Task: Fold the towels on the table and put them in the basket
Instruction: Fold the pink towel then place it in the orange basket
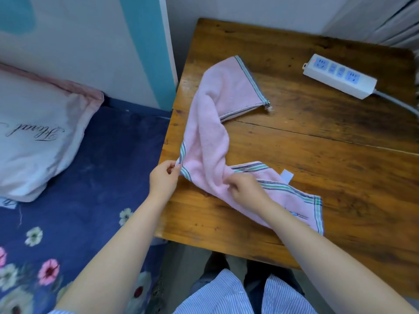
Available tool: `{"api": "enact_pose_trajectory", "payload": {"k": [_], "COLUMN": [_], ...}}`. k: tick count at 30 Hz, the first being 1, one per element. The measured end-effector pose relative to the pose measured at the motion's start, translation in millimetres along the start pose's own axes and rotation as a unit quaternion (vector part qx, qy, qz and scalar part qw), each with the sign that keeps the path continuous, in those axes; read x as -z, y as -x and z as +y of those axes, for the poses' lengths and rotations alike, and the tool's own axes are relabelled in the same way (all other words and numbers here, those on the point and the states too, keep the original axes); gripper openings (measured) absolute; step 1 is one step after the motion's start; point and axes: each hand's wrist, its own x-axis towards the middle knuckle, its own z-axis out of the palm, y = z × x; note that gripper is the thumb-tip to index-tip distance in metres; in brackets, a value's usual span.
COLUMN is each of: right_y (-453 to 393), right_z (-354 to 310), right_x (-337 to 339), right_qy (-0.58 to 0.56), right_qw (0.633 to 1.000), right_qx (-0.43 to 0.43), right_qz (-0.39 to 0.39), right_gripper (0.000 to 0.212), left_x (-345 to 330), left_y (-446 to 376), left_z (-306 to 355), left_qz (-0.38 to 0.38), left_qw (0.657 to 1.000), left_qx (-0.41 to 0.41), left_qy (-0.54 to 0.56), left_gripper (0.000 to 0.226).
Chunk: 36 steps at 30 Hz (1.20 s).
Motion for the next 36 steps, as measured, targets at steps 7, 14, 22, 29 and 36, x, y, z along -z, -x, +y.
{"api": "enact_pose_trajectory", "payload": {"k": [7, 14, 22, 29, 36], "right_y": [-31.7, -32.0, 26.8, 78.7, 72.6], "right_z": [3.3, 15.2, 42.8, 52.7, 57.3], "right_x": [4.9, 30.9, 135.2, 65.4, 67.7], "right_qy": [0.108, 0.07, 0.1, 0.406, 0.051], "right_qw": [0.979, 0.985, 0.909, 0.912, 0.968], "right_qx": [-0.171, -0.157, -0.109, -0.016, -0.156], "right_qz": [0.005, 0.032, 0.391, 0.062, 0.189], "right_gripper": [0.025, 0.021, 0.026, 0.013, 0.032], "left_x": [1.7, 2.1, -7.6, -36.1, -29.5], "left_y": [-1.6, -3.9, 5.9, 25.7, 31.5], "left_z": [-1.4, 3.7, 4.8, 20.6, 8.1], "left_qz": [-0.01, 0.036, 0.035, -0.02, -0.023], "left_qw": [1.0, 0.999, 0.998, 0.996, 0.995], "left_qx": [0.01, 0.015, 0.02, -0.005, 0.03], "left_qy": [0.001, 0.004, -0.049, -0.083, -0.095], "left_gripper": [0.021, 0.023, 0.023, 0.022, 0.018]}}
